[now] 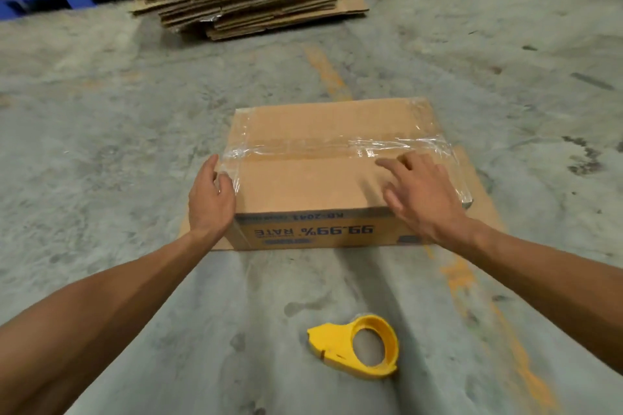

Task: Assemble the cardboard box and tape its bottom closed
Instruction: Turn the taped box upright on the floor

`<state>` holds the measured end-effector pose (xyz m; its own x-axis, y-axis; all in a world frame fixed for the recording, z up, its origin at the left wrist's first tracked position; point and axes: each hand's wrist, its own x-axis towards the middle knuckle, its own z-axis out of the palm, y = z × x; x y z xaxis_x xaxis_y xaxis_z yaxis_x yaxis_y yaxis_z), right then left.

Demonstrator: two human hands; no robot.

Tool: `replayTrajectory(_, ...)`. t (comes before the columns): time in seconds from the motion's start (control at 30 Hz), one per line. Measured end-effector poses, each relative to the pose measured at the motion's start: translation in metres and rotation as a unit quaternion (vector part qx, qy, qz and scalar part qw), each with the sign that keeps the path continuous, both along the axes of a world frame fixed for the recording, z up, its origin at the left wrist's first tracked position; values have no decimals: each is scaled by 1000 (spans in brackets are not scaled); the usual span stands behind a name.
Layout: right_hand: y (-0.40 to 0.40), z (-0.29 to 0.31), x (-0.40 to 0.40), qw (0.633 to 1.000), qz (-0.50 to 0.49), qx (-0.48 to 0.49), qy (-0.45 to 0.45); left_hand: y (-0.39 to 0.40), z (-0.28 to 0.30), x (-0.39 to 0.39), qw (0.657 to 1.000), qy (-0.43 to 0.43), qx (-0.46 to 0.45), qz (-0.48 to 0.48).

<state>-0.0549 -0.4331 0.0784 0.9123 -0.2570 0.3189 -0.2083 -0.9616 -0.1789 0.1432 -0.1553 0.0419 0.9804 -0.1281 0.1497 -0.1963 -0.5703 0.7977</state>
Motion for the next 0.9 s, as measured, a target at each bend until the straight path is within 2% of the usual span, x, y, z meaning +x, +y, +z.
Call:
replayTrajectory(0.1, -45, 1, 3, 977, -192, 79, 47, 3, 0, 14, 997, 17, 50, -48)
replayTrajectory(0.17, -60, -5, 1, 947, -241, 188, 97, 3, -1, 16, 992, 59, 88, -69)
replayTrajectory(0.27, -62, -3, 3, 903, -231, 350, 96, 4, 2, 13, 988, 89, 110, -67)
replayTrajectory(0.37, -63, -2, 6, 890, -253, 372, 72, 8, 9, 8, 988, 96, 106, -58)
replayTrajectory(0.47, -66, -2, 2, 886, -271, 361, 109, 22, 13, 14, 987, 108, 113, -43)
replayTrajectory(0.57, -72, 1, -5, 854, -265, 423, 147, 31, 20, 27, 975, 152, 155, -52)
replayTrajectory(0.63, -74, 6, -5, 836, -251, 467, 139, 26, 23, 30, 970, 168, 163, -65)
replayTrajectory(0.73, -74, 7, 0, 830, -236, 493, 109, 17, 24, 28, 970, 194, 124, -80)
replayTrajectory(0.9, -71, 2, 13, 798, -233, 551, 71, 12, 29, 32, 966, 238, 65, -73)
